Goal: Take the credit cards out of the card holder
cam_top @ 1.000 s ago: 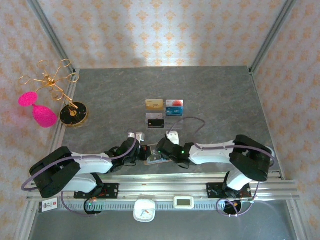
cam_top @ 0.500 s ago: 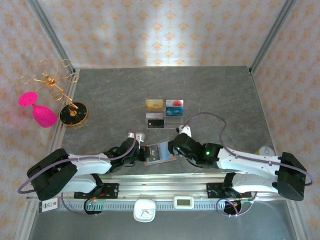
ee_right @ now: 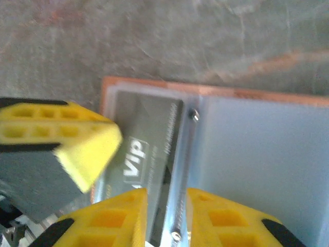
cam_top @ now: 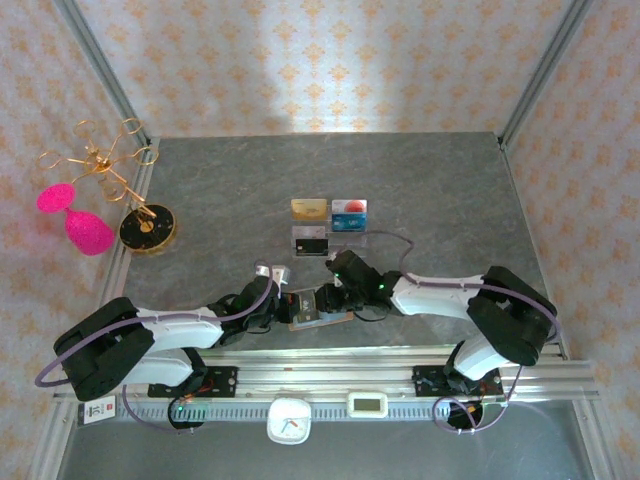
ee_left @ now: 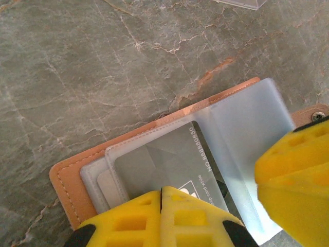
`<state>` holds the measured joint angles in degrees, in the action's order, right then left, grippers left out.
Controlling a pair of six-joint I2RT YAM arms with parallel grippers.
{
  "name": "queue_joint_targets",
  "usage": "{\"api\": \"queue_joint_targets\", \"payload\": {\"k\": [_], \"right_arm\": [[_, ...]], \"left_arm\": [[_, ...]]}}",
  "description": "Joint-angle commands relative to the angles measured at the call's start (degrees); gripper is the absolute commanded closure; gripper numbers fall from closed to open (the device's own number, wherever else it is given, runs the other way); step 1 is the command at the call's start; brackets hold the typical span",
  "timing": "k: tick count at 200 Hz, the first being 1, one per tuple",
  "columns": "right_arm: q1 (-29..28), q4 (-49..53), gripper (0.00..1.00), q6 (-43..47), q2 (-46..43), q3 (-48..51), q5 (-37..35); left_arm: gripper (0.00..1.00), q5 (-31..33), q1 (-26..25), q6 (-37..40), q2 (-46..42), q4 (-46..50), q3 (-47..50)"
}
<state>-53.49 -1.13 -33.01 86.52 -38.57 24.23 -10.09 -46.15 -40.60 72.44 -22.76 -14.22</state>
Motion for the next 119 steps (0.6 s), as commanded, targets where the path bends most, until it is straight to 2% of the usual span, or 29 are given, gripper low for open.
{"api": "queue_joint_targets", "payload": {"k": [1,84,99,119], "right_arm": [[0.65,-4.66,0.75,-3.22,0.56,2.37,3.92],[0.8,-11.81,0.78,-5.04,5.09,3.46,8.72],[0.76,-11.76,0.83,-4.96,5.15,3.41,8.37],[0.76,-11.13,1.0,-5.33,4.36,4.0,6.78]], "left_arm": [[1.0,1.37,-0.46,0.43,0.62,3.34,0.95],[1.0,1.65,-1.47,-0.18,1.2,2.61,1.73],[1.0,1.41,-1.57,-0.44,1.26,2.07,2.07],[1.0,1.34,-1.57,-0.71,1.5,1.94,2.06]]}}
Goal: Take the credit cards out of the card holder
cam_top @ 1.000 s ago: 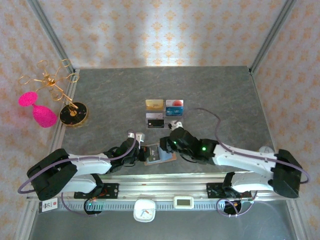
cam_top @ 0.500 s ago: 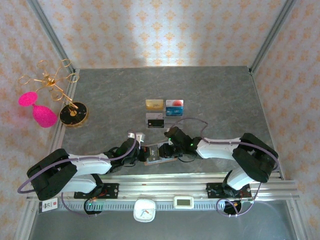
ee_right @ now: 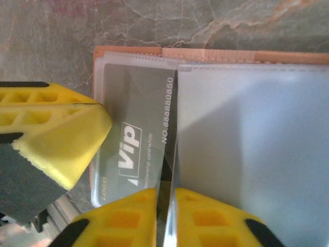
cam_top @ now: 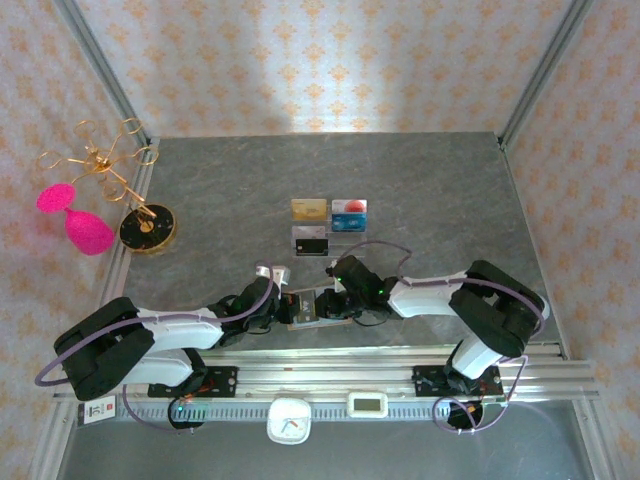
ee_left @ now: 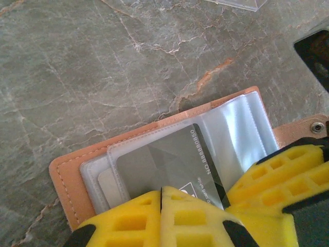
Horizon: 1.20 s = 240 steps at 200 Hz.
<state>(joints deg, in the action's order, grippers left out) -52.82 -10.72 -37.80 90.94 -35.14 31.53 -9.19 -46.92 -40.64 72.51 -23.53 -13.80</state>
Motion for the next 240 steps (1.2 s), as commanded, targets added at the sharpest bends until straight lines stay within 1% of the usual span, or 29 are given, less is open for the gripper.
{"api": "queue_joint_targets", "payload": {"k": [1,36,59,85,118,138,155,194,200,212,217,224,240], "right_arm": [[0.08,-1.47,1.0,-0.58,-0.14,0.58,-0.65],[0.08,-0.03,1.0,-3.48,-4.77,4.39,-5.86],[0.08,-1.99,1.0,-5.74,-6.82,7.62,-6.73],[-0.06,-2.99,1.0,-5.76,-7.84,8.08,-7.12],[-0.49,-2.99,1.0,-5.1,-7.52,7.27,-7.62],[-0.58,-3.5,1.0,-4.96,-7.09,7.18,-7.28],[-0.71,-3.58,1.0,-4.83,-7.02,7.1,-7.29],[-0.66,-3.53,1.0,-4.83,-7.22,7.36,-7.41],[-0.5,-3.35,0.95,-4.86,-7.24,7.41,-7.47],[-0.06,-3.87,0.82,-5.09,-7.42,7.76,-7.21],[0.2,-4.25,0.79,-5.19,-7.43,7.96,-6.83],[0.53,-4.7,0.76,-5.18,-7.41,7.98,-6.55],[0.79,-4.91,0.73,-4.71,-6.73,7.39,-6.23]], "left_arm": [[1.0,0.47,-0.81,-0.67,1.42,2.75,1.61],[1.0,0.99,-0.81,-0.75,0.05,2.82,2.07],[1.0,1.39,-0.81,-0.28,-1.47,2.99,1.81],[1.0,1.08,-0.89,0.48,-4.15,4.45,0.22],[1.0,0.29,-3.27,-0.04,-6.24,6.35,-1.65],[1.0,-0.2,-5.1,-0.2,-4.88,5.34,-2.02],[1.0,-1.14,-5.22,-0.7,-1.72,3.86,-2.1],[1.0,1.45,-5.0,-1.02,3.55,4.44,-1.69],[1.0,1.23,-5.02,-1.02,4.14,4.54,-1.67],[1.0,0.66,-4.79,-1.02,5.17,4.66,-1.58],[1.0,0.37,-4.82,-0.93,5.4,4.55,-1.51],[1.0,0.15,-4.84,-0.85,5.61,4.5,-1.41],[1.0,-0.12,-4.79,-0.67,5.85,4.53,-1.15]]}}
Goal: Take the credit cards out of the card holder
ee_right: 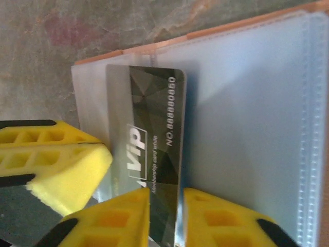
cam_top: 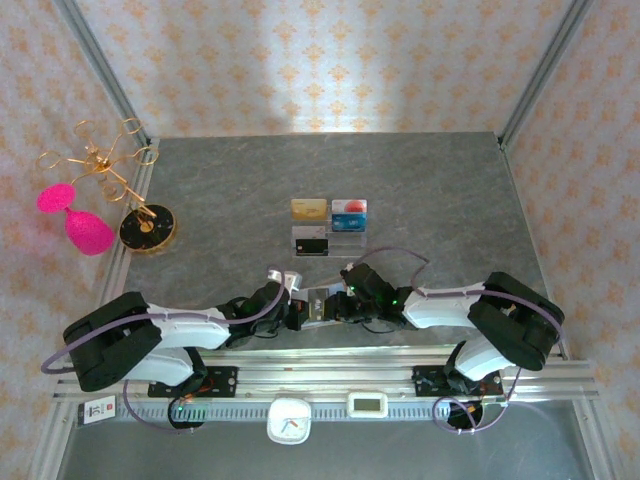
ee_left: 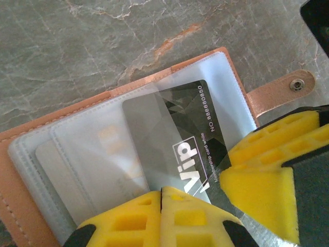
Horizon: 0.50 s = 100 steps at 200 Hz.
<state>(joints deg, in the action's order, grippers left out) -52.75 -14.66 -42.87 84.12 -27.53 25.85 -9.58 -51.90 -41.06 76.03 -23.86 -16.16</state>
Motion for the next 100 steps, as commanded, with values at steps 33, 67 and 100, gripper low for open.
{"api": "queue_joint_targets", "payload": {"k": [33,67,100], "right_arm": [[0.81,-1.1,0.84,0.52,1.84,-1.66,-0.37],[2.04,2.54,1.0,-0.4,-3.06,1.28,-4.78],[5.06,7.93,1.0,0.59,-13.88,5.26,-8.13]], "left_arm": [[1.0,-0.14,0.13,0.8,2.83,6.5,0.78],[1.0,0.26,0.62,0.47,0.89,6.72,1.63],[1.0,-0.03,1.53,0.37,-0.48,6.5,1.23]]}}
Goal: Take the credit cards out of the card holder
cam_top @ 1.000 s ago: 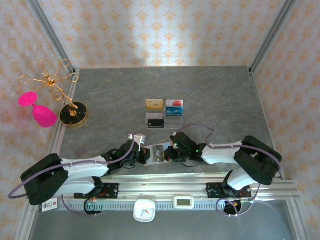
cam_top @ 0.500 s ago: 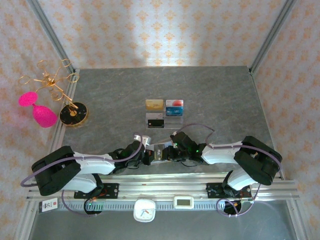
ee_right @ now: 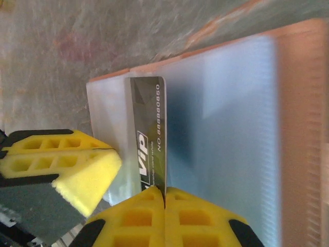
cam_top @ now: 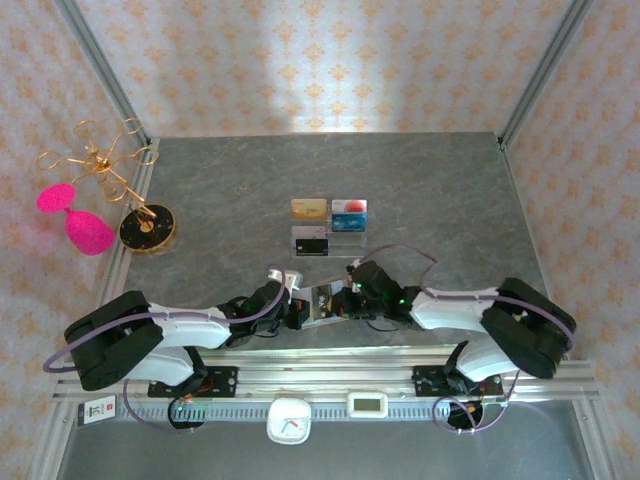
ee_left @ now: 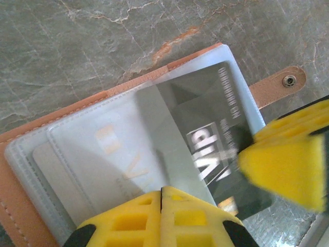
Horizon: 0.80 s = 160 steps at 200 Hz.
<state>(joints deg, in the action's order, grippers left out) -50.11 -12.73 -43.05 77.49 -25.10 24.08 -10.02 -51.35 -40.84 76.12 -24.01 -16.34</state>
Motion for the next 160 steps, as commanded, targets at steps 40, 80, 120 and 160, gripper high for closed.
{"api": "queue_joint_targets", "payload": {"k": [40,80,120,160], "right_arm": [[3.61,9.21,1.0,5.69,-18.44,1.35,-7.84],[3.79,6.05,1.0,7.84,-24.3,-1.9,-9.67],[3.7,-9.36,1.0,5.4,-23.41,-2.89,-8.26],[2.51,-22.74,1.0,2.18,-20.83,-3.77,-8.17]], "left_arm": [[0.94,1.36,3.89,-0.74,-11.11,4.84,-2.22],[0.6,1.07,9.37,0.09,-26.4,2.0,-3.7],[0.46,-6.17,11.3,-2.38,-27.93,-8.62,-1.79],[0.41,-9.28,11.27,-7.96,-27.33,-25.76,2.86]]}}
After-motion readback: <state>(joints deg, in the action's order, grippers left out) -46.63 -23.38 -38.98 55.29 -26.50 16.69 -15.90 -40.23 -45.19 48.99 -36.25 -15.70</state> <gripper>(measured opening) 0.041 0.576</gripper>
